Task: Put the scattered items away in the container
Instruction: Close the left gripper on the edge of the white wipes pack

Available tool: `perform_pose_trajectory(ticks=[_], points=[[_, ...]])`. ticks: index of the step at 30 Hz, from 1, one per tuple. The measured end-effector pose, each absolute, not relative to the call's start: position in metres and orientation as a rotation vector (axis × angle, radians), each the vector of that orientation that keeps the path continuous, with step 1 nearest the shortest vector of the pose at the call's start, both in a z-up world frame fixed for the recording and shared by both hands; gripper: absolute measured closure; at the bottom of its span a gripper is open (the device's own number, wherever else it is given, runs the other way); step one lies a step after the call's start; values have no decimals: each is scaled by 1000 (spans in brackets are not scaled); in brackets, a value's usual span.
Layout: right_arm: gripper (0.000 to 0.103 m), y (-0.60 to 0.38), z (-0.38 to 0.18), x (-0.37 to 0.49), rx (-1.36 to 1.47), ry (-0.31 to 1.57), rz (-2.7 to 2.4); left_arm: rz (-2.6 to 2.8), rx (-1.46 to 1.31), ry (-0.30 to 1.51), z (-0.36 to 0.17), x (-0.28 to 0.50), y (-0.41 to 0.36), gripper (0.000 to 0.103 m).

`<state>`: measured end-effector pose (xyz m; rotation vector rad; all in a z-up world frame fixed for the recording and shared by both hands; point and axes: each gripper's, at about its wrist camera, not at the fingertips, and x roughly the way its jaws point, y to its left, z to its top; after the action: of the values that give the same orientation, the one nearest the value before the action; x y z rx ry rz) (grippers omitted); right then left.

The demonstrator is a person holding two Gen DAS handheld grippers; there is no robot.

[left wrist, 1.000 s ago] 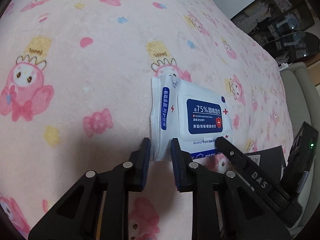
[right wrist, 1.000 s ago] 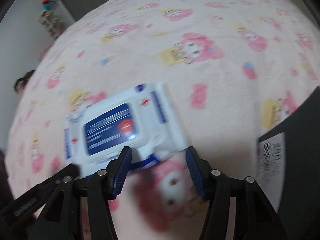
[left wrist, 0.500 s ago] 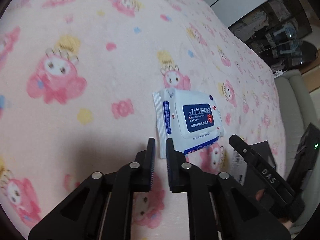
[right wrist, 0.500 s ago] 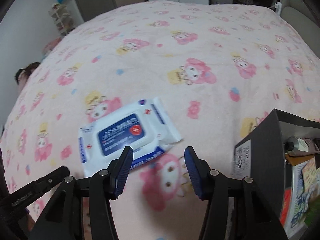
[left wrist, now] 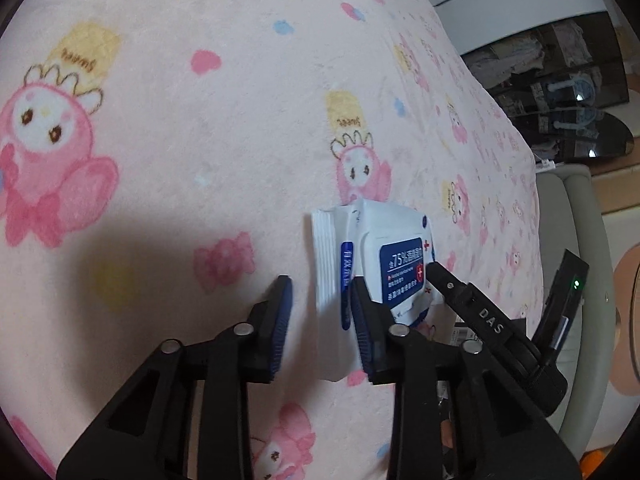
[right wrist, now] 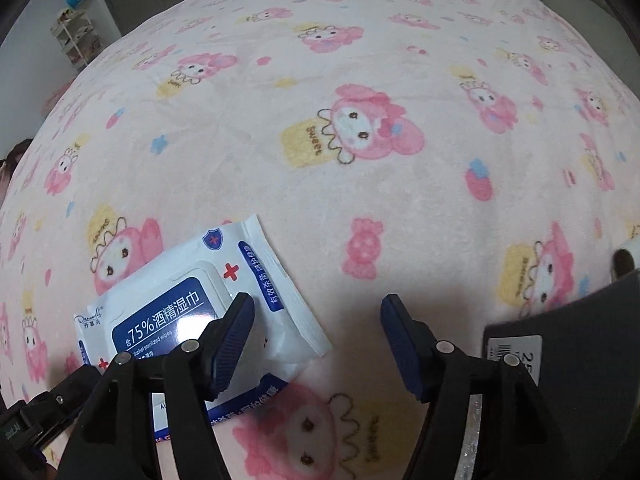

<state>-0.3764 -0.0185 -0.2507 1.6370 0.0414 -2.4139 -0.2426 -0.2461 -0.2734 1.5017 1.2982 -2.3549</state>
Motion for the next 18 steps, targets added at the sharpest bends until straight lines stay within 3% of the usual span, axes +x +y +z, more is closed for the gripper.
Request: perform_pose_trajectory(ticks=[5, 9, 14, 18], points=[[45, -22, -250, -363, 1678, -99, -2125, -2350, 1466, 1240, -265, -238, -249, 82], [46, -42, -242, -330, 1649, 105, -2075, -2326, 1438, 1223, -260, -232, -255, 82], [46, -42, -222, -312, 1613, 81, -2068, -2294, 1362, 1271, -258, -221, -269, 82], [46, -39, -219, -320, 1583, 142, -2229, -2289, 1481, 1275, -275, -234, -268, 82]])
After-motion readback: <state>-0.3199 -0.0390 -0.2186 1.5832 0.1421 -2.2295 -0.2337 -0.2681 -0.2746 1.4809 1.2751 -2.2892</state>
